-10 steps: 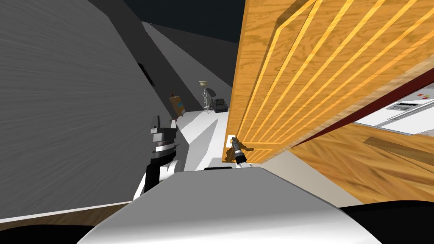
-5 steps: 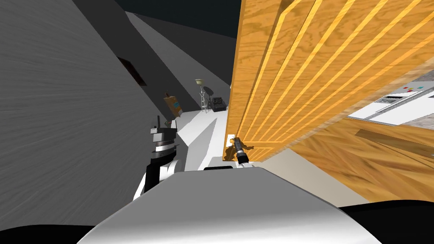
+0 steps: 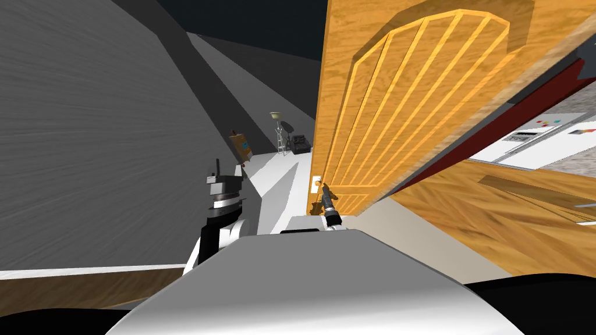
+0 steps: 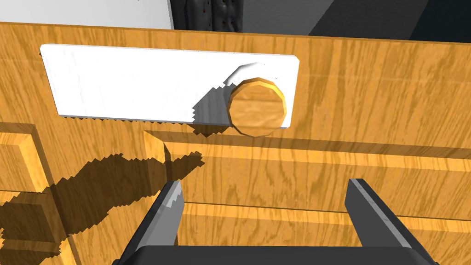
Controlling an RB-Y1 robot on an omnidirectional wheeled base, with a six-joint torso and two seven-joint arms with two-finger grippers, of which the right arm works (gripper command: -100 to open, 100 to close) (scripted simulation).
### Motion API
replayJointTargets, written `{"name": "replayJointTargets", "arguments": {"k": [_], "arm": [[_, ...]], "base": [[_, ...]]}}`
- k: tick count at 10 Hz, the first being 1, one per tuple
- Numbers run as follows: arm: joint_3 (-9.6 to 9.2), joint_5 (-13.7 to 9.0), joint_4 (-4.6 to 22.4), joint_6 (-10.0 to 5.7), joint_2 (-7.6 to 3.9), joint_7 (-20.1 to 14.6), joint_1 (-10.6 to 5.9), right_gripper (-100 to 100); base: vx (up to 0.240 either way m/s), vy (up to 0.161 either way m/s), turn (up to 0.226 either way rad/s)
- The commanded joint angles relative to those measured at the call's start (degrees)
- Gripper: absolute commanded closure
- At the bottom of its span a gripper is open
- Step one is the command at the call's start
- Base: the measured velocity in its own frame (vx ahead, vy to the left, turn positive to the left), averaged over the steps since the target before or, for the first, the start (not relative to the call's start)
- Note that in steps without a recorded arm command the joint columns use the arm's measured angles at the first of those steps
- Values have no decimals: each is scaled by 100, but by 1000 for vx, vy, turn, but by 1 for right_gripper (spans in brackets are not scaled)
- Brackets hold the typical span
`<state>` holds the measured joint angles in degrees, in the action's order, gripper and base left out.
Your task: Push the door open
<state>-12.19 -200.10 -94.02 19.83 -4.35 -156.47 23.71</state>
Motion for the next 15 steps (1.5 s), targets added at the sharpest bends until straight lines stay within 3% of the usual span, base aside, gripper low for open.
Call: {"name": "replayJointTargets", "arguments": {"k": [1, 2, 4, 12, 13, 15], "arm": [[-45, -90, -60, 6, 22, -119, 53, -100], [-71, -141, -90, 11, 49, -208, 81, -100], [-36, -111, -43, 18, 6, -70, 35, -100], [44, -101, 71, 63, 73, -76, -81, -100], [44, -101, 71, 63, 73, -76, -81, 100], [44, -101, 71, 63, 73, -76, -81, 100]], "base": [[-199, 75, -19], [-205, 32, -8], [-3, 6, 10], [183, 0, 17], [-11, 0, -5], [-27, -1, 4]]}}
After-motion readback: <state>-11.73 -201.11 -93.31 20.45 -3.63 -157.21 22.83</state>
